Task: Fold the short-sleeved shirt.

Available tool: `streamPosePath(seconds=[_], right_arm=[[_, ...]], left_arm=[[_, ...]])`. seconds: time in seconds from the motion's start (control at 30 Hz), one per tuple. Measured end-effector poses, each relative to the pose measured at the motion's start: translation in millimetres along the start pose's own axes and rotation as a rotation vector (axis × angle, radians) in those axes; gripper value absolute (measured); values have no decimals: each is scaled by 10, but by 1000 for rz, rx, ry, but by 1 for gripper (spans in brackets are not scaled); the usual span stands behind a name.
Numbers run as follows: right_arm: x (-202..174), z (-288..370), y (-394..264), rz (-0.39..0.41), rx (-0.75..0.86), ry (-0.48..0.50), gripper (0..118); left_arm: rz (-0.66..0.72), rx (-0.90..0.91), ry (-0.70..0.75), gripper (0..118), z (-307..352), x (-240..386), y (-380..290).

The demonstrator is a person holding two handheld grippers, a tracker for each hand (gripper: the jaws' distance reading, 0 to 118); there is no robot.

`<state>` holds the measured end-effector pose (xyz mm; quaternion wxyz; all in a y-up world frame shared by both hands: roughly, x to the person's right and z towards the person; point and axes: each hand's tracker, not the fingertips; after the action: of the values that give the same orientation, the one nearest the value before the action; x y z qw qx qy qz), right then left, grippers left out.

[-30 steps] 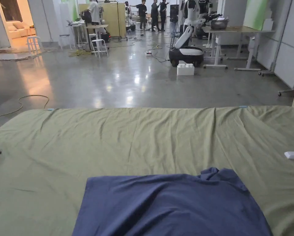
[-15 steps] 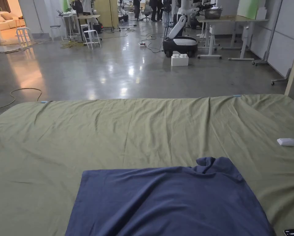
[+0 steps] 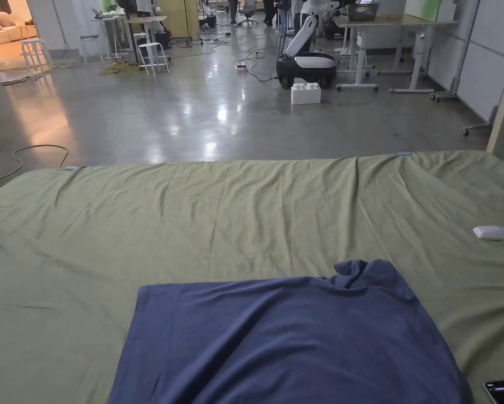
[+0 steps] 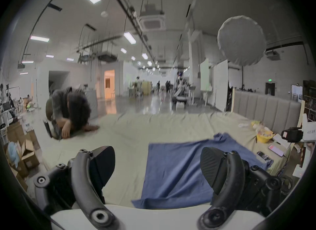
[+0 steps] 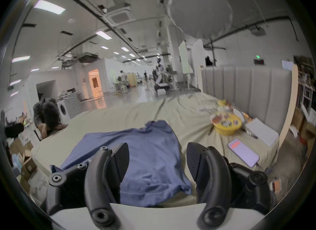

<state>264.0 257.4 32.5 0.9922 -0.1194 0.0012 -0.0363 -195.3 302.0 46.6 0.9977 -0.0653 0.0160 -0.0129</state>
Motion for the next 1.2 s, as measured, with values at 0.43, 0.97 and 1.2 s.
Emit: streamPosePath(seconds=[0.43,0.97,1.2], right_arm=[[-278,115,311,91,80,68,0],[-349,-7,104,50,-49,146,0],[-264,-41,-112,21,-156,126,0]], left_arm=[[-36,29,-112,0,135,143,271],[-22,-235,-78,15,-304,-291,-147],[176,-410,-127,69,-911,-712,-1238]])
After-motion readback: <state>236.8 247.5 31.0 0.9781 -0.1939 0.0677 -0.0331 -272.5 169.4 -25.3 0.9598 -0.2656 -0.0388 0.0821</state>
